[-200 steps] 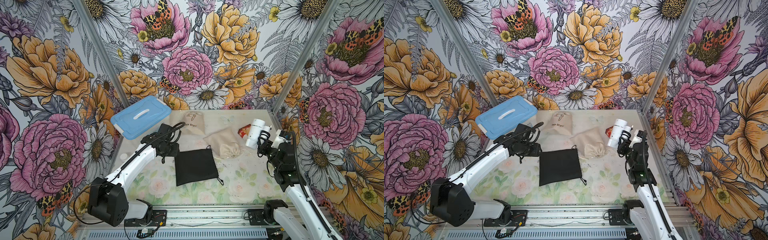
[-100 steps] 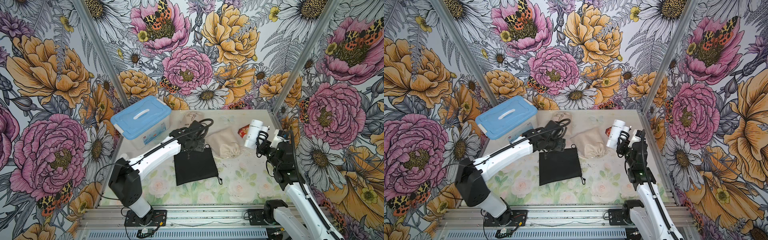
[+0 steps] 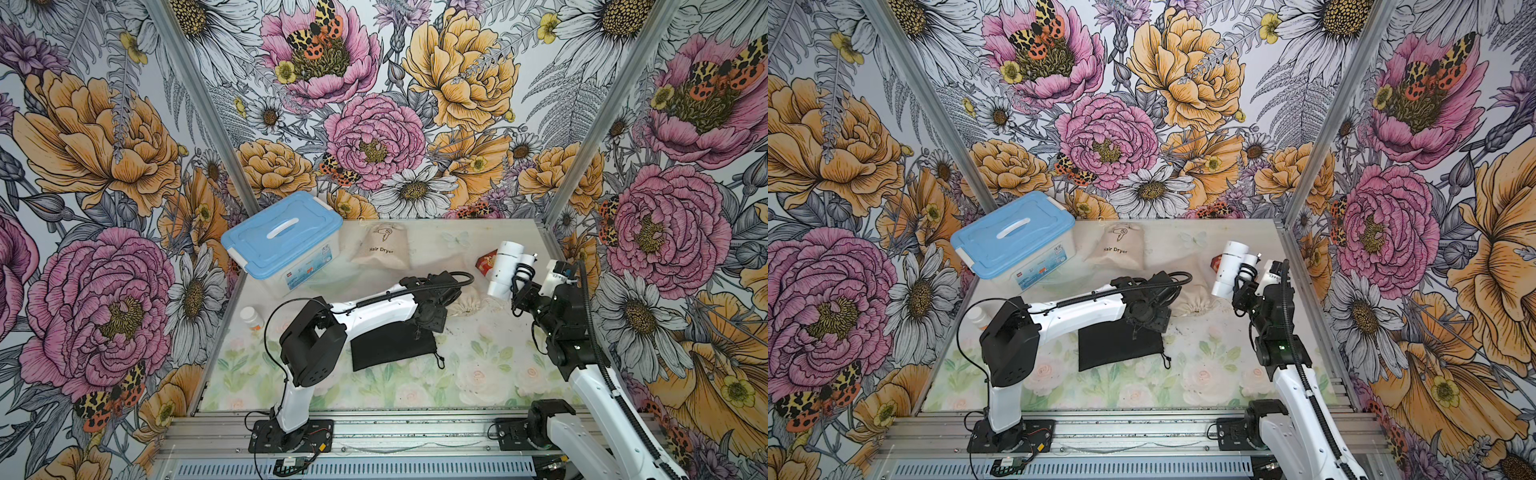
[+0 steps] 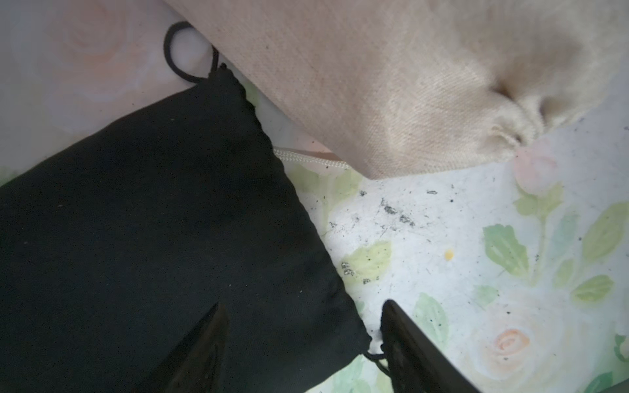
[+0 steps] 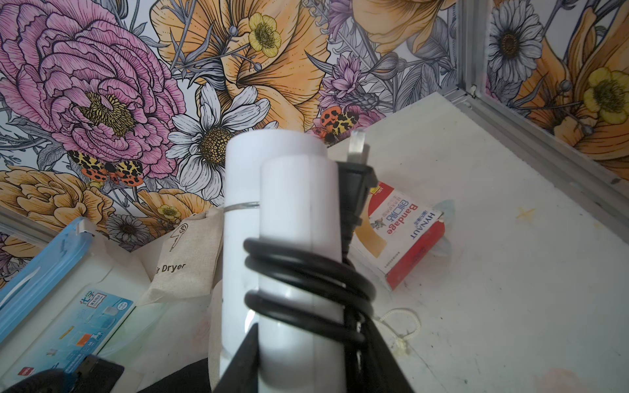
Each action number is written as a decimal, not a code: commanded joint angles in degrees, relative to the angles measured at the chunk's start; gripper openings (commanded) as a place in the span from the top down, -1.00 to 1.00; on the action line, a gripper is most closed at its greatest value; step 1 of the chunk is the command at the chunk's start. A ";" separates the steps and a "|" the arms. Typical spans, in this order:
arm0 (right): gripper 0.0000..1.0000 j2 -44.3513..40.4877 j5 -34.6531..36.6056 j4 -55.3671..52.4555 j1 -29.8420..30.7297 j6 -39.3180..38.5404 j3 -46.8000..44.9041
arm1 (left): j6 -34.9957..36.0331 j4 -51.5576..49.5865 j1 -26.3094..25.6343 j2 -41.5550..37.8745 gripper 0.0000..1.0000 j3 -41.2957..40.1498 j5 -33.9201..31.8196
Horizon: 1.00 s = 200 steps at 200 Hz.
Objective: Pack away hair dryers
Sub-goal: Open the drawstring bag at the center of the board.
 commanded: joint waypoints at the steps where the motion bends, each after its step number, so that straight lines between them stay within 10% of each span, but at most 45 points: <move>1: 0.78 -1.09 -0.74 3.93 0.11 -0.81 2.06 | -0.97 -0.71 -0.59 2.44 -0.43 2.08 1.89; 67: 0.77 -2.02 -0.60 3.57 0.07 -0.84 2.07 | -0.51 -0.66 -1.76 5.80 -0.15 0.87 4.21; 110: 0.77 -1.66 -0.80 3.58 0.10 -0.54 2.49 | 2.09 -0.66 -1.33 4.84 1.00 -0.93 5.21; 200: 0.78 -1.15 -0.98 3.84 0.37 0.07 3.05 | 8.32 -2.89 7.02 -15.12 1.00 -15.65 6.17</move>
